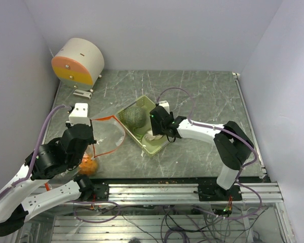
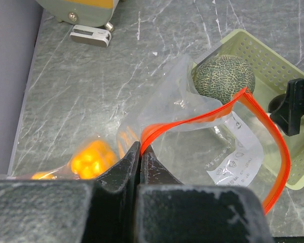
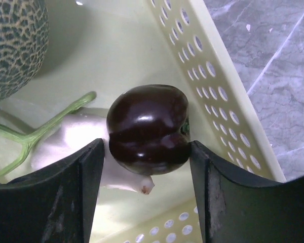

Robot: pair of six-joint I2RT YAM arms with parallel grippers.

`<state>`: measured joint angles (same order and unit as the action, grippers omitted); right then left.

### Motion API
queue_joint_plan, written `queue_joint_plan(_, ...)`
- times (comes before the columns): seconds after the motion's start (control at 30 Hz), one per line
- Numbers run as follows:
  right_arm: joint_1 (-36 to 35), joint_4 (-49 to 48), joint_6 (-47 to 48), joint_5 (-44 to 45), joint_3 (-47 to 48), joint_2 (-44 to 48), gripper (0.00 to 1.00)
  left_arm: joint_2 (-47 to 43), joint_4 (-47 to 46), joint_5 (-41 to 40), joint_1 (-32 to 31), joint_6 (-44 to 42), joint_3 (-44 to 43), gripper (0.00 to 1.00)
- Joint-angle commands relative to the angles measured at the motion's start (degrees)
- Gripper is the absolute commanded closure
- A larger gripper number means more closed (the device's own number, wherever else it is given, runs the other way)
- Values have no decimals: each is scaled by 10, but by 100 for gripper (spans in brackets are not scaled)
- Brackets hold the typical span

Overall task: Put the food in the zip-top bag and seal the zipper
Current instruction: Pick up the fake fruit from the bin, then place the fake fruit in the zipper food storage bag.

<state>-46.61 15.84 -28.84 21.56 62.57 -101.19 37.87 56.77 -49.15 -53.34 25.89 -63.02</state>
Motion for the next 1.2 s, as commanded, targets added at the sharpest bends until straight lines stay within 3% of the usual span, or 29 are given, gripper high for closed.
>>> queue_joint_plan(0.0, 1, -22, -3, 24, 3, -15, 48, 4, -25, 10, 3, -6, 8, 93)
queue_joint_plan(0.07, 1, -21, -4, 25, 3, -12, 63, 4, -26, 11, 3, -6, 9, 93)
queue_joint_plan(0.13, 1, -25, -2, 25, -2, 5, 71, 4, -25, 10, 3, -6, 8, 93)
queue_joint_plan(0.27, 0, -48, 12, 5, -28, 75, 74, 6, -25, 9, 3, -6, 8, 93)
queue_joint_plan(0.53, -20, -87, 58, -140, -84, 278, 76, 15, -36, 11, 3, -2, 22, 93)
queue_joint_plan(0.63, -51, -119, 86, -234, -98, 346, 76, 19, -37, 13, 3, -1, 23, 93)
queue_joint_plan(0.73, -107, -140, 101, -261, -98, 389, 76, 24, -40, 15, 3, 0, 22, 93)
queue_joint_plan(0.9, -184, -171, 105, -259, -76, 373, 76, 31, -50, 23, 3, 2, 29, 93)
queue_joint_plan(1.17, -220, -206, 107, -191, -6, 278, 72, 40, -57, 39, 3, 5, 31, 93)
